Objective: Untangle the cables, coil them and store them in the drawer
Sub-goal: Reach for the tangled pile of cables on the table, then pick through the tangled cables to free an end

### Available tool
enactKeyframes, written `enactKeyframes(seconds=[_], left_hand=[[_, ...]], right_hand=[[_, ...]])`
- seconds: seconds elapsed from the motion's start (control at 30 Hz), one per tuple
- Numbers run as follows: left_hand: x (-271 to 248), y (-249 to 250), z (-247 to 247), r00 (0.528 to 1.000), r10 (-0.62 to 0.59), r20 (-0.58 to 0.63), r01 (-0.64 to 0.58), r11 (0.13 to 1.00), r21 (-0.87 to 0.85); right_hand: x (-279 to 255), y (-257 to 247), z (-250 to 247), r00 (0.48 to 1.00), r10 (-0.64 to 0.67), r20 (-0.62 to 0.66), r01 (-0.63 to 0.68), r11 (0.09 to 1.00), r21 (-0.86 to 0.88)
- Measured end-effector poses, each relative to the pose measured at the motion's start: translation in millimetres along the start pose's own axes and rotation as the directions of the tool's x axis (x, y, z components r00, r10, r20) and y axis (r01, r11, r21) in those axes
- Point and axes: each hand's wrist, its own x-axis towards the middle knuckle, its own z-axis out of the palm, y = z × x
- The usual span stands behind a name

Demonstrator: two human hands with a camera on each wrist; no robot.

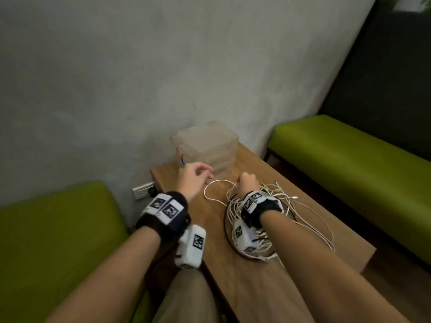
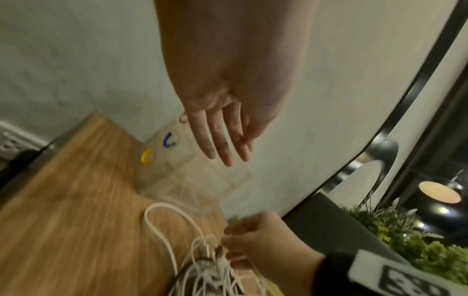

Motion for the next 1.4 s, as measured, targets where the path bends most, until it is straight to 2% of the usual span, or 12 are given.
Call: enactKeyframes(seconds=[0.13, 0.27, 0.4, 0.5, 0.63, 0.73, 0.77, 0.83, 0.9, 1.03, 1.23, 1.4], left_hand=[[6.7, -27.6, 42.1, 0.995, -0.093, 0.023, 0.093, 0.995, -0.020], [11.3, -52.7, 61.2, 0.989, -0.141, 0.035, 0.141, 0.990, 0.000], [3.2, -60.0, 68.5, 0.976, -0.195, 0.100, 0.198, 0.980, -0.024], [-6.6, -51.1, 76.1, 0.974, -0.114, 0.194, 0.135, 0.986, -0.097], [-12.0, -31.2, 84.7, 1.000, 0.012, 0.000, -0.012, 0.978, -0.207], [-12.1, -19.7, 76.3, 0.989, 0.096, -0.112, -0.108, 0.988, -0.107], [-11.2, -18.0, 71.2, 0.985, 0.116, -0.128, -0.127, 0.988, -0.084], [-9.7, -12.5, 58.9, 0.983, 0.135, -0.125, -0.149, 0.982, -0.113], [-7.4, -5.7, 48.9, 0.990, 0.125, -0.058, -0.134, 0.973, -0.191], [-2.0, 5.5, 24.1, 0.991, 0.126, -0.036, -0.131, 0.942, -0.309], [-0.3, 10.7, 0.7, 0.957, 0.250, -0.145, -0.285, 0.904, -0.318], [-7.8, 15.6, -8.0, 0.962, 0.219, -0.165, -0.262, 0.911, -0.318]], right_hand=[[1.5, 17.4, 27.0, 0.999, -0.032, 0.026, 0.036, 0.983, -0.179], [5.7, 27.2, 33.8, 0.988, -0.152, -0.005, 0.150, 0.977, -0.150], [2.8, 25.5, 20.7, 0.957, -0.188, -0.220, 0.208, 0.975, 0.075], [-7.7, 9.9, 4.1, 0.918, -0.268, -0.293, 0.342, 0.908, 0.243], [-22.8, -8.3, -11.3, 0.883, -0.231, -0.409, 0.406, 0.813, 0.418], [-31.6, -5.3, -7.8, 0.841, -0.203, -0.502, 0.426, 0.821, 0.381], [-33.9, -1.1, -2.2, 0.857, -0.207, -0.472, 0.416, 0.820, 0.394], [-39.8, 5.2, 9.0, 0.924, -0.257, -0.283, 0.371, 0.781, 0.502], [-43.4, 13.3, 18.7, 0.931, -0.334, -0.148, 0.359, 0.764, 0.535], [-40.5, 30.4, 21.5, 0.903, -0.371, -0.218, 0.430, 0.788, 0.440], [-40.5, 36.7, 30.5, 0.876, -0.473, -0.093, 0.478, 0.825, 0.302], [-40.0, 39.7, 31.8, 0.843, -0.536, -0.051, 0.534, 0.820, 0.207]])
